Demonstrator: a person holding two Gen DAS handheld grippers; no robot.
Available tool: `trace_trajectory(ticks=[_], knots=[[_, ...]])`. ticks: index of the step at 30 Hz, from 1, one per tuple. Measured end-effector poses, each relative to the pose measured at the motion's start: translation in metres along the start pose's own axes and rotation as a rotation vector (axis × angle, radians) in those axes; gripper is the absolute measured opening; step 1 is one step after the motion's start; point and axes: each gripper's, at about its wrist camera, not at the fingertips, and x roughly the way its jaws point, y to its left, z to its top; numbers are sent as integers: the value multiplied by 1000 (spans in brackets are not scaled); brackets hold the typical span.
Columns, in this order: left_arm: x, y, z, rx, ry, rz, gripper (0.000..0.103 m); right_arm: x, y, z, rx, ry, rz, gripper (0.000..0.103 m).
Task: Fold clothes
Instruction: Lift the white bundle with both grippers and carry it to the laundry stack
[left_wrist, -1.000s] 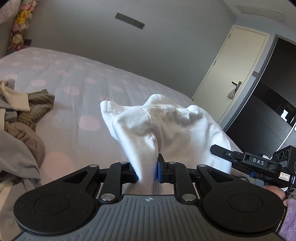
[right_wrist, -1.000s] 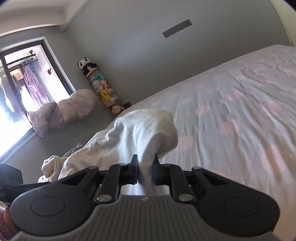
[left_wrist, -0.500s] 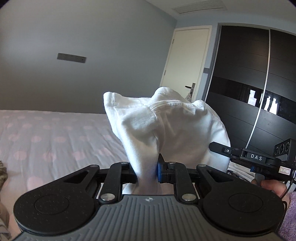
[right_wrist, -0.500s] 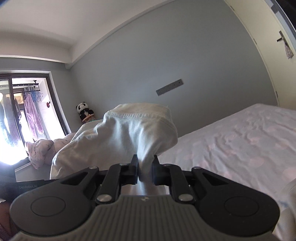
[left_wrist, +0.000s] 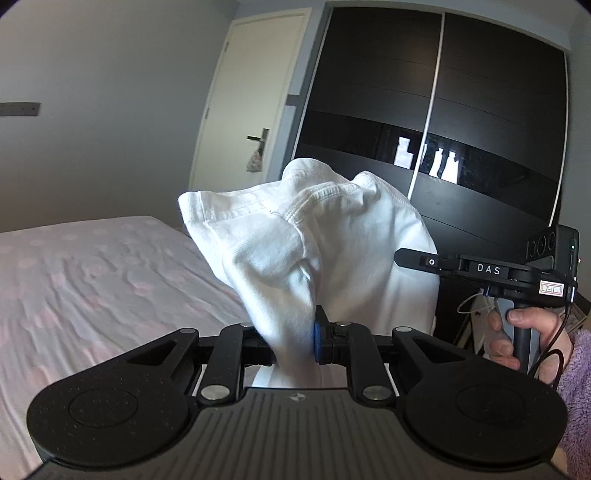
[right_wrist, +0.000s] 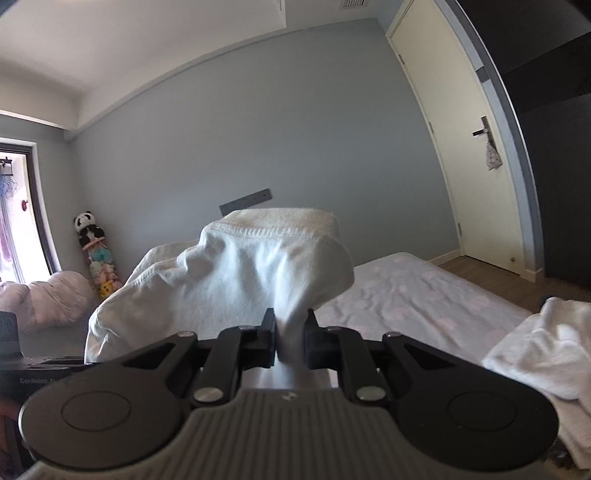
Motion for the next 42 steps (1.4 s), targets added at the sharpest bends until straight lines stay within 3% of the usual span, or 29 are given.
trace_trajectory(ticks=[6,11,17,24,29,40,42], knots=[[55,-21,-18,-85,64,-129,15,-28,-51,22,-39,68,-112,16],[100,-24,-48,-180,128,-184,15,-20,-90,31,-110,201,-181,16],[150,-8,-71,-193,219,-131,15,39,-129,17,-178,364,-246,16],[192,31,-73,-201,293,-67,15,129,-151,-5,-215,489,-233,16],[229,62,-83,-278,362,-43,15,189,-162,-29,-222,608,-250,16],[258,101,-110,-331,470,-27,17,252,-196,-83,-132,731,-290,16],[259,105,-110,-338,472,-36,22,256,-202,-87,-112,736,-300,17]])
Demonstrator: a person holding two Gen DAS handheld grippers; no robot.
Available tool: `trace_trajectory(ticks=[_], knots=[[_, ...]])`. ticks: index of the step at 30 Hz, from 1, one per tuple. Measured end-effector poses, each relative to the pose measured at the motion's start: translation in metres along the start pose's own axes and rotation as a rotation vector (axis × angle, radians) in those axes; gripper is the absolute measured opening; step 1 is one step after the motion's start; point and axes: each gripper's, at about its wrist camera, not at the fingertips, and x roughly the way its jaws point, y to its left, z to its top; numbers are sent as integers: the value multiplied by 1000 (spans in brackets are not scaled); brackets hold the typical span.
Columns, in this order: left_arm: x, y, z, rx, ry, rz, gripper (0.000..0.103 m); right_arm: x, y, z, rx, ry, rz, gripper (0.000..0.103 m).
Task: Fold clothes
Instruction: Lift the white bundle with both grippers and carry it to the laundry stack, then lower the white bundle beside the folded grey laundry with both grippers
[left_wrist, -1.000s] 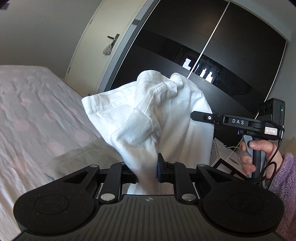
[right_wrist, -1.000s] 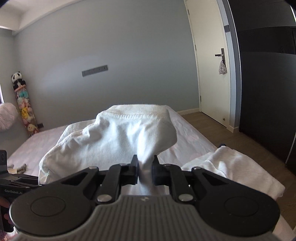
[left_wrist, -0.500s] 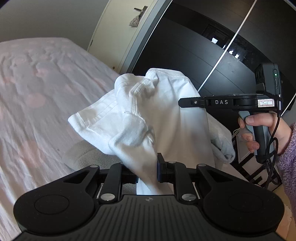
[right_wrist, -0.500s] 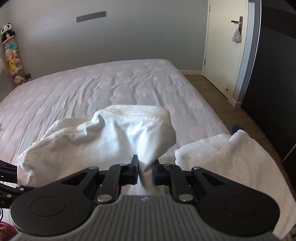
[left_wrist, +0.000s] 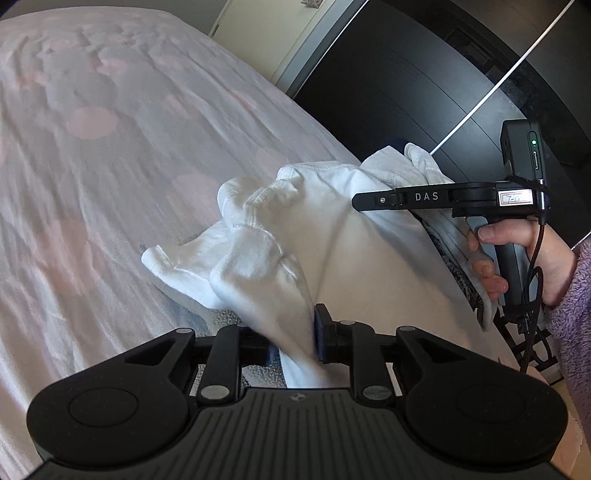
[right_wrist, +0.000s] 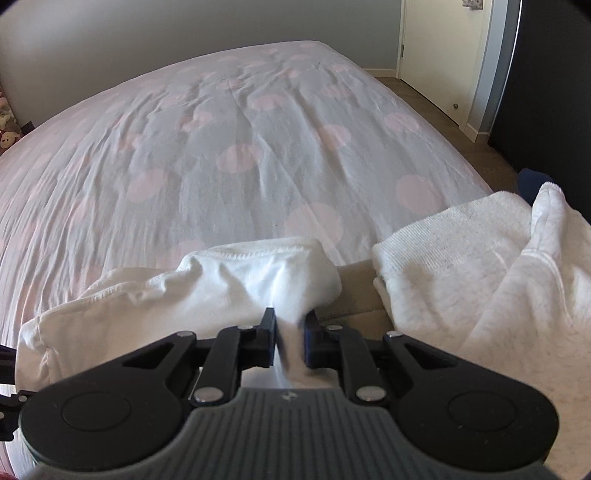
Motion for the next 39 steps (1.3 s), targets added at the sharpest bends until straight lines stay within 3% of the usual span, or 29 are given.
trace_trajectory(ticks=[5,11,13,17,23,29,32,39], knots=[[-16,8,3,14,-21,35,33,-9,-3,6,-2,-27,-54,21],[-58,13,7,14,-102,248,33,-56,-11,4,5,-124,-135,20],[-64,8,10,24,-118,239,32,-73,-16,-1,30,-153,-106,13],[-61,-16,14,94,-134,210,32,-86,-14,-14,38,-156,-46,10],[-21,-41,12,160,-102,199,29,-59,-6,-18,67,-141,0,11],[9,-21,8,137,12,223,18,-1,-12,-14,92,-33,-48,0],[21,-7,7,105,61,213,16,17,-20,-17,112,-2,-49,0],[7,-19,7,129,39,242,14,17,-18,-13,98,14,-81,0]])
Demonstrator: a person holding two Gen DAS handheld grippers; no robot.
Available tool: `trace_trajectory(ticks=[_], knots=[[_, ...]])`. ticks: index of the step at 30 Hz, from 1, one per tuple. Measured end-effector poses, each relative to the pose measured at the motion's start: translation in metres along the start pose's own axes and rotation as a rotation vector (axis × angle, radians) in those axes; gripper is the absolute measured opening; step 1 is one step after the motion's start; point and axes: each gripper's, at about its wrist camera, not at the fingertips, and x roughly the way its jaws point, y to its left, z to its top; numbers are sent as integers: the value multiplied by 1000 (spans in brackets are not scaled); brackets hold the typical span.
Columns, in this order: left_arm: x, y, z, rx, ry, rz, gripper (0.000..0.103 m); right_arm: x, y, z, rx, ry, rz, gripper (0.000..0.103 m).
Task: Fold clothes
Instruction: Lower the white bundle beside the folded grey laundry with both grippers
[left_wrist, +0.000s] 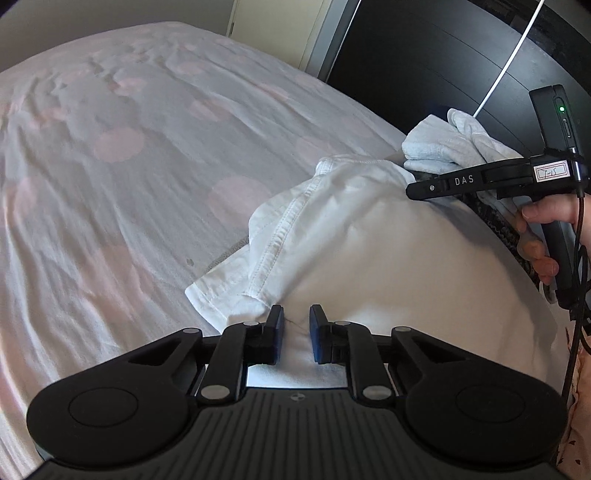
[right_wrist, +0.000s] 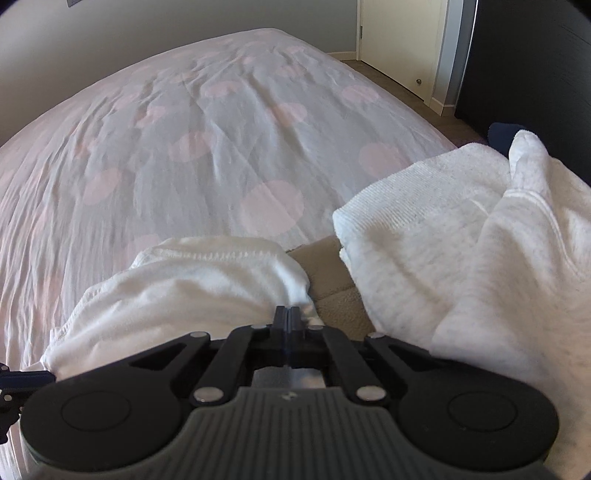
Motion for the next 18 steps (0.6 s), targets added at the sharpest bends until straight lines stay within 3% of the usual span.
trace_trajectory(ticks=[3,6,10,13,18], knots=[[-23,-13,1,33,-73,-6,14,-34,3,-3,-24,-73,39,2],[-33,-38,4,78,-105,-67,14,-64,10,-14,-71,-88,77,3],[-26,-77,-2,174,-84,-111,14,-83,22,-37,-129,-61,128,3],[-10,-94,-13,230,-45,-83,14,-78,28,-57,-171,-16,121,3],[15,-90,-25,235,17,-35,11,-58,18,-80,-139,-21,110,0]])
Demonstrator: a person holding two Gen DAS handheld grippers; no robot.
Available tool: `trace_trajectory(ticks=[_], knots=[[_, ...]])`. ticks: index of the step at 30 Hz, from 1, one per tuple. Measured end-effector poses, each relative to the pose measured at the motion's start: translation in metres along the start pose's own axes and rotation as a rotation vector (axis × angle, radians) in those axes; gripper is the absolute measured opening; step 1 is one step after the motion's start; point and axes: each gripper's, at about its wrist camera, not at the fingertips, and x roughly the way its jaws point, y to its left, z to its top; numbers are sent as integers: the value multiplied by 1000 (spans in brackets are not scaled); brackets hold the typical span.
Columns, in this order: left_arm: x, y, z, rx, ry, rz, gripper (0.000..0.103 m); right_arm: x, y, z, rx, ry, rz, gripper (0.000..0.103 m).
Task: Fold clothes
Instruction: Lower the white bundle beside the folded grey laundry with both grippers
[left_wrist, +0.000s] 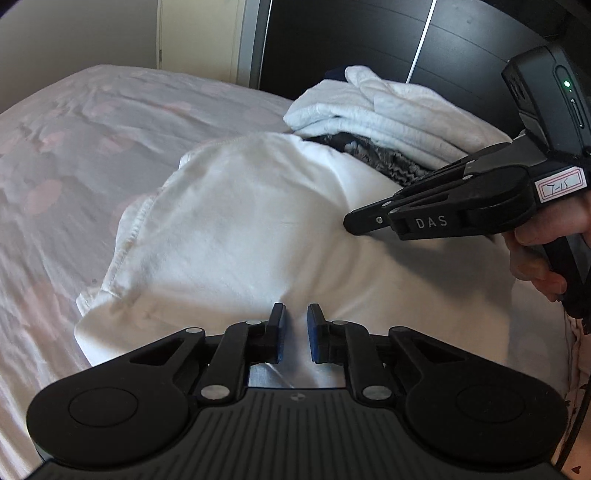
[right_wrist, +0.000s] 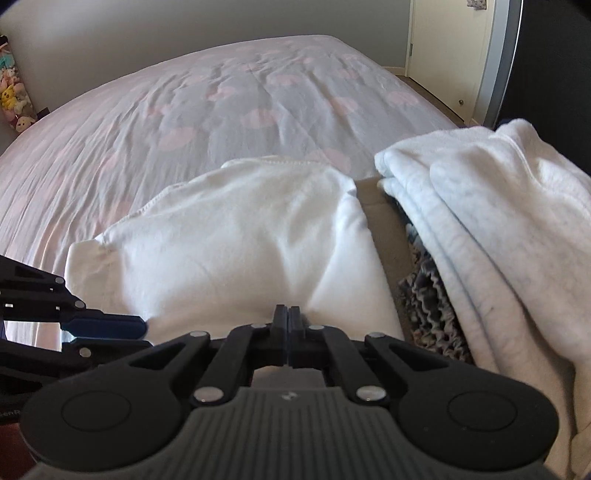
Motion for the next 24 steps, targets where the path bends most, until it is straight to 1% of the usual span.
trace_trajectory(ticks=[4,8,9,11,13,15,17,19,21,24], knots=[[2,1,2,-19,24,0,11,7,-4,-7,15,-9,16,0],[-19,-9,4,21,16,24,11,-8,-5,-2,29,0,15,0],[-25,-12,3,33,3,15,11,-17,-6,-5,26,-9,3,0],[-36,-22,-2,66,-18,-7,11,-32,-11,-16,23,-25,-15,3],[-45,-35,-7,107,-31,-30,11,-42,-18,-31,40,-31,-27,3],[-42,-50,-14,171,11,-24,11,-48,-26,-45,69,-36,-29,2],[-32,-56,-21,200,62,10,11,-51,-33,-58,103,-37,-23,0],[-26,-52,-27,179,87,14,10,-49,-37,-66,122,-42,-13,0],[-22,-43,-34,150,131,11,10,-47,-37,-68,114,-40,-17,0],[-27,-38,-41,136,138,13,8,-48,-37,-69,117,-37,-21,0]])
